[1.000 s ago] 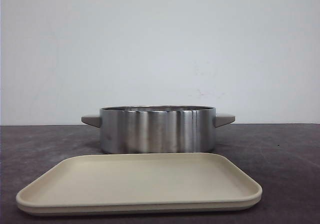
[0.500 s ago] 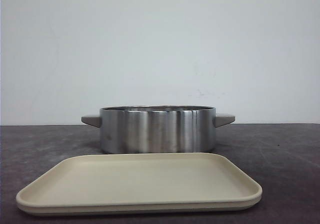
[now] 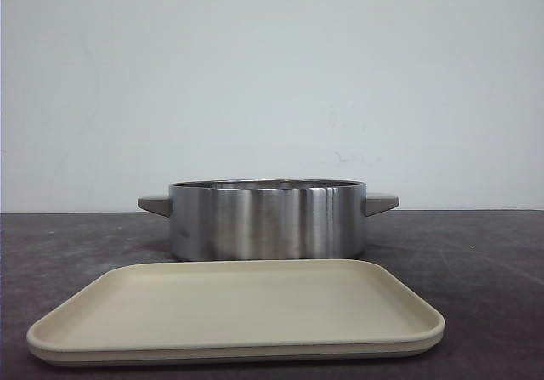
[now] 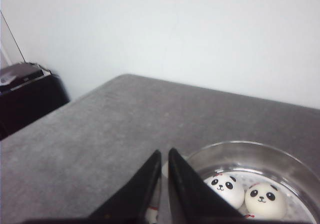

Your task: Steam buns

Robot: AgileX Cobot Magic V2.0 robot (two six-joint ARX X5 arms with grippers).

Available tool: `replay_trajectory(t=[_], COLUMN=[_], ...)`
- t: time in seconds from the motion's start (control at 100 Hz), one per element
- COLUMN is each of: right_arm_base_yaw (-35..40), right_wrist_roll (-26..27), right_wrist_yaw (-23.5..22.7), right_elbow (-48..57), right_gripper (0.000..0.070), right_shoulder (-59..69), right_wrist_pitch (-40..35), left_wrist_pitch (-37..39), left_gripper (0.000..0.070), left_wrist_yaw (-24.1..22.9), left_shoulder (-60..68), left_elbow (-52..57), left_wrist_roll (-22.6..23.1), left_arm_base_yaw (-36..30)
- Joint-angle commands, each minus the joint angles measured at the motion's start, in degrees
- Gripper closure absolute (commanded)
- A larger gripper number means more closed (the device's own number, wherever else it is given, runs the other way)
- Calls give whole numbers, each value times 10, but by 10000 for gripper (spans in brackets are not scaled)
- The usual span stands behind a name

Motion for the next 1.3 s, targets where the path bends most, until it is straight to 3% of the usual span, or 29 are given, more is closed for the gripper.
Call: replay_trajectory(t=[0.0, 0.09, 0.2, 0.32, 0.4, 0.55, 0.73, 1.03, 1.29], right_arm_base_yaw=[-3, -33, -87, -179, -243, -364, -473, -502, -502], right_wrist_roll=[2, -27, -59, -92, -95, -97, -97, -125, -144], right_wrist_yaw=[23, 25, 19, -28, -55, -64, -105, -115, -141], right_elbow=[3, -28, -110, -231, -299, -392, -449, -472, -509], right_gripper=[681, 681, 681, 681, 681, 681, 681, 681, 681], right_shoulder=[-21, -71, -146, -258, -340, -468, -537, -553, -589], right_wrist_pitch=[-23, -39, -7, 38, 39, 25, 1, -101, -94], left_wrist_pitch=[7, 7, 7, 7, 7, 7, 7, 7, 7], left_gripper=[700, 700, 700, 700, 700, 700, 700, 700, 700], left_wrist_yaw=[-3, -3, -3, -3, -3, -3, -3, -3, -3], left_shoulder=[1, 1, 1, 1, 1, 1, 1, 1, 1], left_elbow=[9, 9, 9, 9, 9, 9, 9, 9, 9], left_wrist_roll=[-1, -1, -1, -1, -1, -1, -1, -1, -1], left_arm_base_yaw=[-3, -3, -3, -3, -3, -3, -3, -3, -3])
